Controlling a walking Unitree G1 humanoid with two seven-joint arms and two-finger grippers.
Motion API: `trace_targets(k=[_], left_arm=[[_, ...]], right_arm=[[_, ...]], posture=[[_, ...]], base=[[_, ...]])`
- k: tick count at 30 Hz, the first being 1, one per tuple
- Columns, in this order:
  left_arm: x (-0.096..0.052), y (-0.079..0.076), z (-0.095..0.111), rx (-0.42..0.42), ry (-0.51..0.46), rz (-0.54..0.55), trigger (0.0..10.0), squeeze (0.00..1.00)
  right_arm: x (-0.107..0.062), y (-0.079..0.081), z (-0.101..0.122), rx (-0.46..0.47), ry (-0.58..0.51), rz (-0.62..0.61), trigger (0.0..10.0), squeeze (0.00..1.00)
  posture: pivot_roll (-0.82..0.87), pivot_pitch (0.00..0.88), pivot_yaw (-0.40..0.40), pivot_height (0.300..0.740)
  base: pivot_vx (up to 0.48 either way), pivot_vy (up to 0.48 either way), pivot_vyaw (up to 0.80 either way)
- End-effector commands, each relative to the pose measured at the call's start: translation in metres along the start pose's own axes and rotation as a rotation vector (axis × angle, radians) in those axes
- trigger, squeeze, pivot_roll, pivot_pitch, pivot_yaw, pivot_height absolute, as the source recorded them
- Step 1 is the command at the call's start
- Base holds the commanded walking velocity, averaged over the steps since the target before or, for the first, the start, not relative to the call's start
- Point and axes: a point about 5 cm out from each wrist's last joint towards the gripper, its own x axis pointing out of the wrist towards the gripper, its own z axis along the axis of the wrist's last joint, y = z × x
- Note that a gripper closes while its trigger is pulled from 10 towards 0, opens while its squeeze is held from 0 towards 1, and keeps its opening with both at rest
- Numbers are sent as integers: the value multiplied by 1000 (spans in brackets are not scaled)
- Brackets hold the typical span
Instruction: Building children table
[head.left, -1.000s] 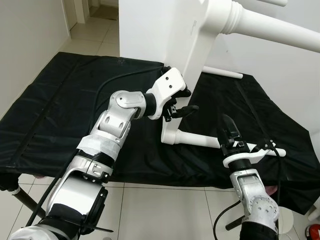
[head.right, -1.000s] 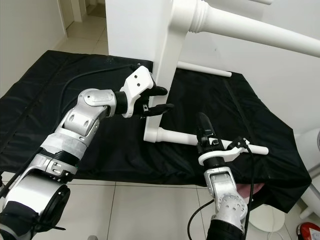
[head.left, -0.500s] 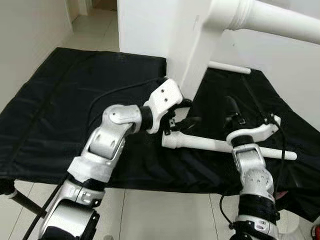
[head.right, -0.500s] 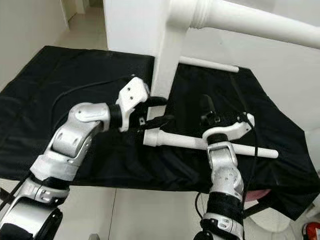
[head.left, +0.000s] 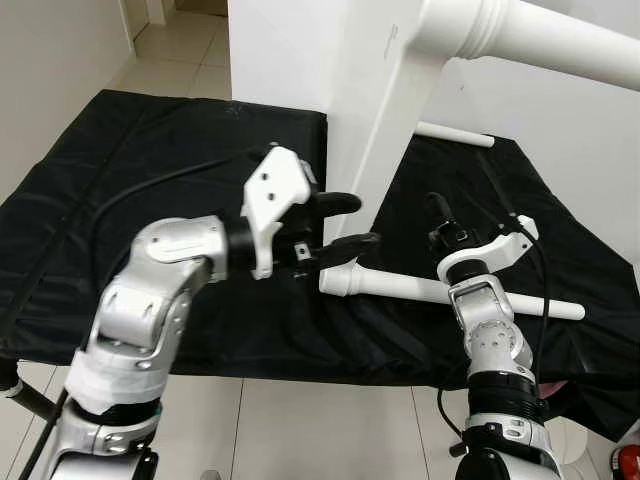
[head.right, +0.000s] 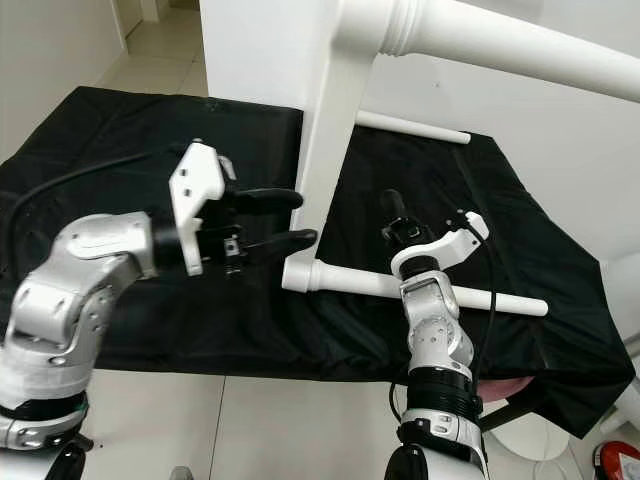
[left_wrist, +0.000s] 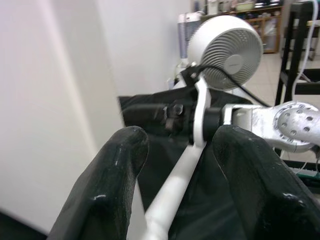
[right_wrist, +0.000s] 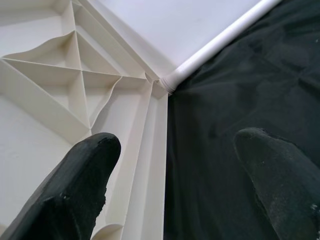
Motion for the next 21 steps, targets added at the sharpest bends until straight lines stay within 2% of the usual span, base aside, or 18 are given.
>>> trace_targets(k=[1, 2, 4, 6, 7, 9, 10, 11, 13, 14, 18, 21], left_arm=[[-4, 0, 3, 4, 0, 22, 10000, 0], [-10, 5, 1, 2, 19, 71, 10000, 0], [-10, 5, 1, 2, 19, 71, 10000, 0], [-22, 22, -6, -12, 82, 219, 10000, 0], [-22, 22, -6, -12, 82, 219, 10000, 0], [-32, 44, -17, -29, 163, 411, 10000, 0], [-32, 44, -17, -29, 163, 411, 10000, 0], [-34, 52, -21, -35, 187, 493, 10000, 0], [-34, 52, -21, -35, 187, 493, 10000, 0], [-35, 56, -23, -39, 199, 539, 10000, 0], [-29, 57, -27, -58, 190, 636, 10000, 0], [-28, 57, -27, -59, 188, 640, 10000, 0]], right_arm=[[2, -2, 2, -21, -9, -9, 10000, 0], [3, -2, 1, -37, -12, -14, 10000, 0], [3, -2, 1, -37, -12, -14, 10000, 0], [6, -3, 0, -57, -11, -21, 10000, 0], [6, -3, 0, -57, -11, -21, 10000, 0], [8, -3, 0, -91, -9, -29, 10000, 0], [8, -3, 0, -91, -9, -29, 10000, 0], [8, -3, 1, -107, -7, -34, 10000, 0], [8, -3, 1, -107, -7, -34, 10000, 0], [8, -3, 1, -116, -6, -36, 10000, 0], [4, -1, -3, -257, 21, -26, 10000, 0], [4, -1, -4, -271, 26, -20, 10000, 0]], posture=[[93, 8, -146, 740], [95, 8, -148, 740], [95, 8, -148, 740], [95, 8, -148, 740], [95, 8, -148, 740], [96, 2, -155, 740], [96, 2, -155, 740], [96, 2, -155, 740], [96, 2, -155, 740], [96, 2, -155, 740], [93, 0, -162, 740], [93, 0, -162, 740]], base=[[0, 0, 0], [0, 0, 0], [0, 0, 0], [0, 0, 0], [0, 0, 0], [0, 0, 0], [0, 0, 0], [0, 0, 0], [0, 0, 0], [0, 0, 0], [0, 0, 0], [0, 0, 0]])
